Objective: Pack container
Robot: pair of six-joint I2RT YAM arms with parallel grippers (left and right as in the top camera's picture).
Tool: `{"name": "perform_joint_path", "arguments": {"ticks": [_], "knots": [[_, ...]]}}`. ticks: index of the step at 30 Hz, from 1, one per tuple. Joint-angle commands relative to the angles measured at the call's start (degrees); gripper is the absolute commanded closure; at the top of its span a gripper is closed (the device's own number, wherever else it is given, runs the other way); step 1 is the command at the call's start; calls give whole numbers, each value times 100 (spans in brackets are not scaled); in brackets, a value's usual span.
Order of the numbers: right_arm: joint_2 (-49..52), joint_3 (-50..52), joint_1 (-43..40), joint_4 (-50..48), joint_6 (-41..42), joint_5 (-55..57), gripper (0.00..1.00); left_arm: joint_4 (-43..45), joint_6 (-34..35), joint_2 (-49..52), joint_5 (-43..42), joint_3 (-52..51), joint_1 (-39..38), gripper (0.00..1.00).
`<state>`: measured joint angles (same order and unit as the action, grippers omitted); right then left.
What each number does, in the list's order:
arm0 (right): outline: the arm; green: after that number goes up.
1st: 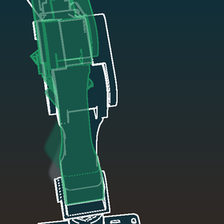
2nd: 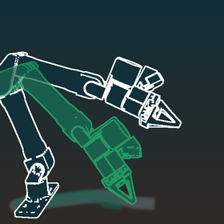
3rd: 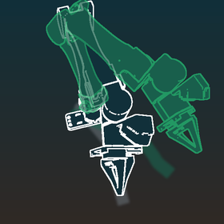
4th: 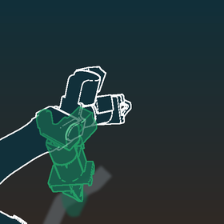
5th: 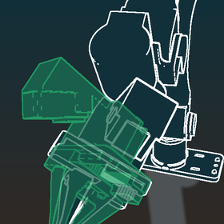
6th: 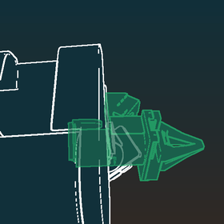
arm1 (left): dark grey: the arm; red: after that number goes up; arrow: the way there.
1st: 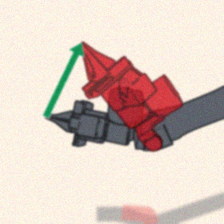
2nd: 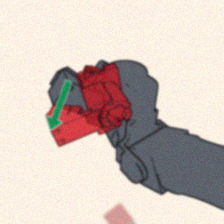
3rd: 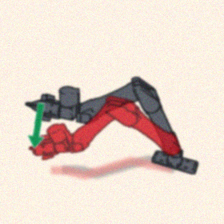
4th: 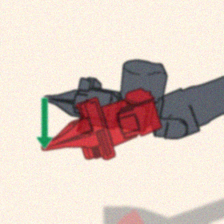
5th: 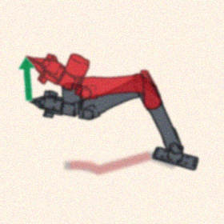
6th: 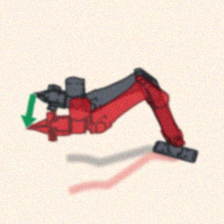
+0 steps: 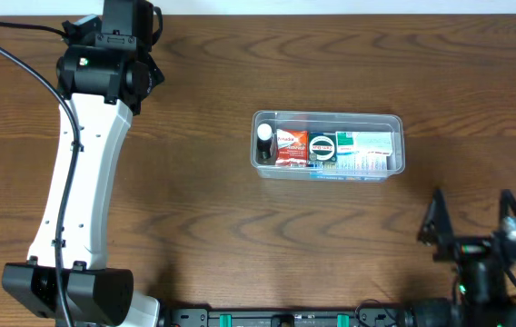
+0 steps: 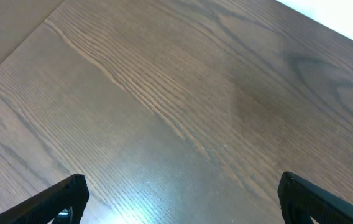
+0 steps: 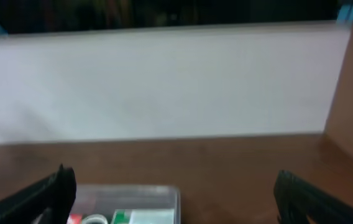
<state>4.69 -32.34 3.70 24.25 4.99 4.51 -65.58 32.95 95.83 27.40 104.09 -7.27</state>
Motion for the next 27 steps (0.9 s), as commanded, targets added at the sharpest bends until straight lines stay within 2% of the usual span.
{"name": "perform_joint_path", "arguments": {"ticks": [1, 5, 8, 27], "knots": [[-308, 780, -37, -675, 31, -28, 1, -15, -35, -35, 94, 59, 24, 2], [-435, 1657, -48, -1687, 31, -173, 1, -15, -35, -35, 94, 59, 24, 2], [-437, 2057, -46, -2087, 28, -247, 1, -15, -35, -35, 94, 59, 24, 2], [-437, 3067, -48, -2343, -555, -243, 1, -15, -35, -35, 94, 59, 24, 2]]}}
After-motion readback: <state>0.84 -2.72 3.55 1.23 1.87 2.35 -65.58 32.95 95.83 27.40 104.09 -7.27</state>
